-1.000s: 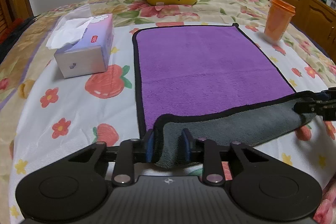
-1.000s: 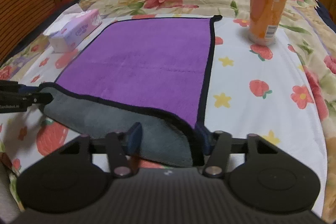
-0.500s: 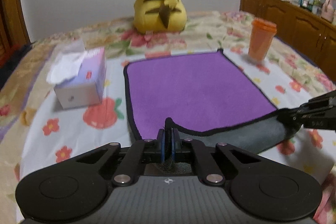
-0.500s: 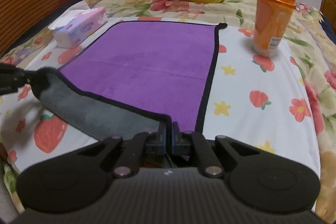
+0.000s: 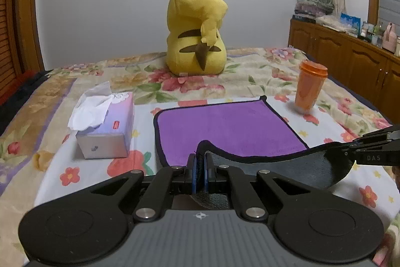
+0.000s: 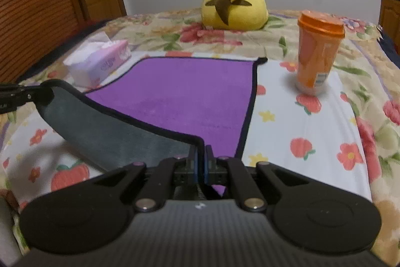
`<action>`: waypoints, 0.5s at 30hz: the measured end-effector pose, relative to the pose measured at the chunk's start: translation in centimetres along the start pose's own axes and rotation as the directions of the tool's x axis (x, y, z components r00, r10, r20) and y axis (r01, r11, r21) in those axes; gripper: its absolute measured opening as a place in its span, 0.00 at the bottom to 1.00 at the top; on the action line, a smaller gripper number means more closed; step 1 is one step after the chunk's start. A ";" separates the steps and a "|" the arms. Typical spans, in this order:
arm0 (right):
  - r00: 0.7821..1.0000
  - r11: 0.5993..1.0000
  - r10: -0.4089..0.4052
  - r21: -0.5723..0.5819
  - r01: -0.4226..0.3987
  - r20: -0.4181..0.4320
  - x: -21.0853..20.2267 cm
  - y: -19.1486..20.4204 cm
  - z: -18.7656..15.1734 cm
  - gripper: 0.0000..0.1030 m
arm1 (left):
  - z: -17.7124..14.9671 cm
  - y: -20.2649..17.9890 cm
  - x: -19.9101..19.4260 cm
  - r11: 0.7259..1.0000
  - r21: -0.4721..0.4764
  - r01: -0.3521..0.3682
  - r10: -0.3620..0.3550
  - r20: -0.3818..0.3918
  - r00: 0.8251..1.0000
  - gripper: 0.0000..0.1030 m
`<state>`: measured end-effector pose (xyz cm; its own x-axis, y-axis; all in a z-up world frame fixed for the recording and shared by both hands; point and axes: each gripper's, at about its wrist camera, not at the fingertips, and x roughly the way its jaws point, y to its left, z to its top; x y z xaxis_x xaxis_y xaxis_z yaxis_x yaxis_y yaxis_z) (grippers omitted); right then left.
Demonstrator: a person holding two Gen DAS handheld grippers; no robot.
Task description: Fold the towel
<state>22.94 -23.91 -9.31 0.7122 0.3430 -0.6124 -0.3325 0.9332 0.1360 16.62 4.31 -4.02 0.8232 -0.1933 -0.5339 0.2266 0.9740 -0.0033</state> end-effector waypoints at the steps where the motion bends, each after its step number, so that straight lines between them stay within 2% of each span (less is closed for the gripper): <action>1: 1.000 1.000 0.002 -0.003 -0.002 0.008 -0.1 0.0 0.2 0.05 | 0.0 -0.1 0.0 1.000 0.000 0.001 -0.001 0.002 1.000 0.08; 15: 0.998 0.999 0.014 -0.031 -0.012 0.057 0.4 -0.5 1.3 0.05 | 0.4 0.3 1.4 1.000 -0.004 -0.016 0.017 0.011 1.000 0.08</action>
<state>24.22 -24.11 -8.64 0.7413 0.3617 -0.5653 -0.3601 0.9252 0.1196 18.06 4.28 -4.44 0.8324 -0.1785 -0.5247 0.2111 0.9775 0.0024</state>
